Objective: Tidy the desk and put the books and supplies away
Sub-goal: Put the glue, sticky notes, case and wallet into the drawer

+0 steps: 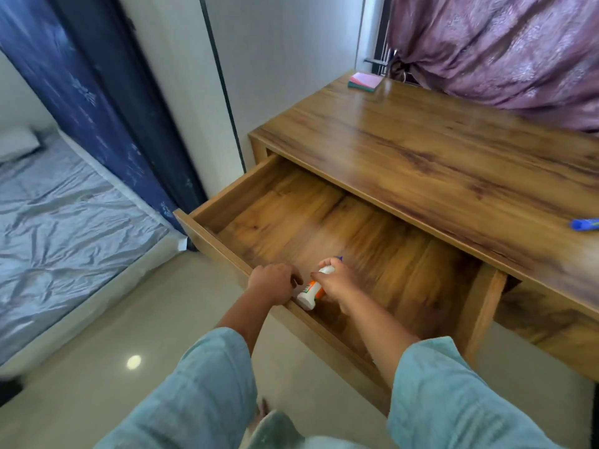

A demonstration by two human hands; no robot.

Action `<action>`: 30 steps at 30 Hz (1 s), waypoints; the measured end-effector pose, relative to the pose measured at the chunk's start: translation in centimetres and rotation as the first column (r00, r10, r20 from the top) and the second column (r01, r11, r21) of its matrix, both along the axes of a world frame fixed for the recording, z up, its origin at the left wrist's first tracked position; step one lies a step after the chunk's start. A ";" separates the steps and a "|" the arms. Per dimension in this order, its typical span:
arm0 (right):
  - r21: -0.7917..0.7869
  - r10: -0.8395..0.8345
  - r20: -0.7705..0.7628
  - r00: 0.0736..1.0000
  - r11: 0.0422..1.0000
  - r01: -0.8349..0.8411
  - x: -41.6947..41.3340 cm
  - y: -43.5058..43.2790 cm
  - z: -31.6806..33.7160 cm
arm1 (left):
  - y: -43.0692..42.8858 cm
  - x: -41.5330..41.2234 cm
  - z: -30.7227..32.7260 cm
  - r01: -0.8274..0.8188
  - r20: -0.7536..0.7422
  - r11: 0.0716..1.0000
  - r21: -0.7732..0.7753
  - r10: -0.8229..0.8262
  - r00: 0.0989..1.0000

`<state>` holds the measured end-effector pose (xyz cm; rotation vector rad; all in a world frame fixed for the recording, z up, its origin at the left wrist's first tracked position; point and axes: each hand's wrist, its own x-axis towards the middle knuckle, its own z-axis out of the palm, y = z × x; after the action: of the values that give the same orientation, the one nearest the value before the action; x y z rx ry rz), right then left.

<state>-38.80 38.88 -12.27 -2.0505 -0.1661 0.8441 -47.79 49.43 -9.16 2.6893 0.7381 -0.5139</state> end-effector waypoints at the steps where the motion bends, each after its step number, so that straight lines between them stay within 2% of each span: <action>1: -0.006 -0.016 0.010 1.000 1.000 0.016 0.2 0.5 0.2 | 0.8 0.3 -0.3 0.007 -0.023 1.000 -0.007 -0.007 1.000; 6: -0.116 -0.033 0.112 0.993 0.992 0.046 0.4 3.2 0.6 | 6.0 1.1 -0.5 0.055 -0.091 0.995 -0.085 -0.063 0.994; 10: -0.150 0.018 0.114 0.993 0.989 -0.001 -1.0 5.7 -0.4 | 8.5 1.2 -0.2 0.123 -0.078 0.987 -0.104 -0.132 0.988; 15: -0.212 0.013 0.130 0.991 0.977 0.015 -1.8 6.6 -1.0 | 9.0 1.6 -0.7 0.149 -0.124 0.966 -0.210 -0.178 0.976; 23: -0.336 0.065 0.168 0.984 0.942 -0.005 -2.0 7.5 -1.0 | 9.2 2.1 -1.0 0.179 -0.136 0.952 -0.248 -0.217 0.967; 27: -0.488 0.193 0.159 0.968 0.868 -0.093 -2.1 8.0 -0.4 | 8.9 2.1 -1.0 0.151 -0.144 0.959 -0.240 -0.189 0.971; 30: -0.580 0.266 0.083 0.960 0.796 -0.171 -2.1 9.1 0.9 | 8.9 2.2 -0.7 0.099 -0.101 0.966 -0.238 -0.126 0.987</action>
<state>-40.89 47.94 -11.40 -2.7115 -0.2715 0.9485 -45.61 58.34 -9.87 2.5082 0.5197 -0.7408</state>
